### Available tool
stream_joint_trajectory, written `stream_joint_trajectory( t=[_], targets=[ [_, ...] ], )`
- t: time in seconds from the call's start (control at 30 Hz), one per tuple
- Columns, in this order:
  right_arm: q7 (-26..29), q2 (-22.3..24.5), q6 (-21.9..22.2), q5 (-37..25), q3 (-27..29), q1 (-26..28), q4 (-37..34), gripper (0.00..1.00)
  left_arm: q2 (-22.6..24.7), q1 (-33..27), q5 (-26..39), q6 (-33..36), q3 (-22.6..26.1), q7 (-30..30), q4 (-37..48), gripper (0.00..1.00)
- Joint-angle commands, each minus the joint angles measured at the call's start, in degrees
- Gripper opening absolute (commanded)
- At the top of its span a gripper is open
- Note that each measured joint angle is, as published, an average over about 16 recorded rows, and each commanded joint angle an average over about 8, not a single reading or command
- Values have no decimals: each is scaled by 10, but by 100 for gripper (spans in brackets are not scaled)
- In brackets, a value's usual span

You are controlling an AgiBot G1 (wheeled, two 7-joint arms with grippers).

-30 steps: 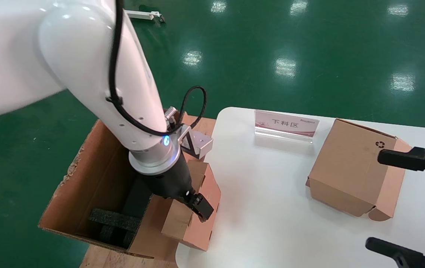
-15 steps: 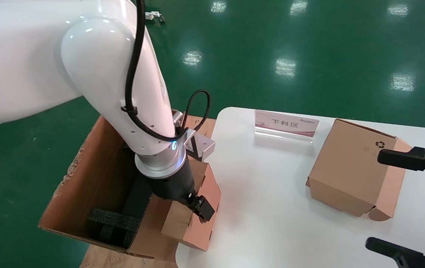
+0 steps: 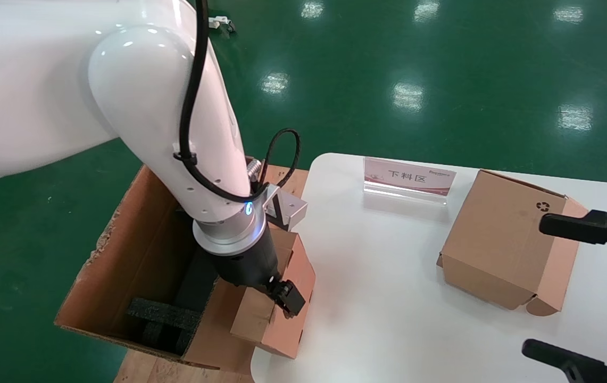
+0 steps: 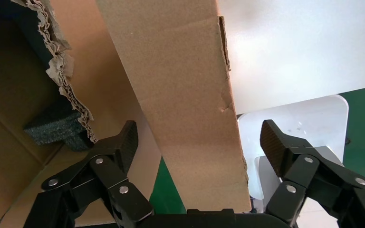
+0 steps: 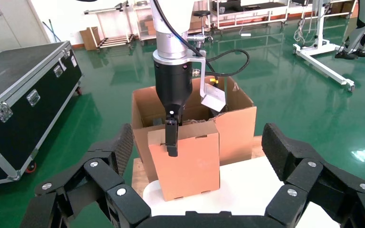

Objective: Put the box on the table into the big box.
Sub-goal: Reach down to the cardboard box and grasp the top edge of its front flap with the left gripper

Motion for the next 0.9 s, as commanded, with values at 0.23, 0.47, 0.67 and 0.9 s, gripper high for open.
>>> stream_joint_trajectory(
  t=[0.23, 0.47, 0.67, 0.9],
  targets=[
    [0, 0, 0, 0, 0, 0, 0, 0, 0, 0, 0, 0, 0, 0, 0, 0],
    [0, 0, 0, 0, 0, 0, 0, 0, -1, 0, -1, 0, 0, 1, 0, 0],
    [0, 0, 0, 0, 0, 0, 0, 0, -1, 0, -1, 0, 0, 1, 0, 0],
    [0, 0, 0, 0, 0, 0, 0, 31, -1, 0, -1, 0, 0, 1, 0, 0]
  ],
)
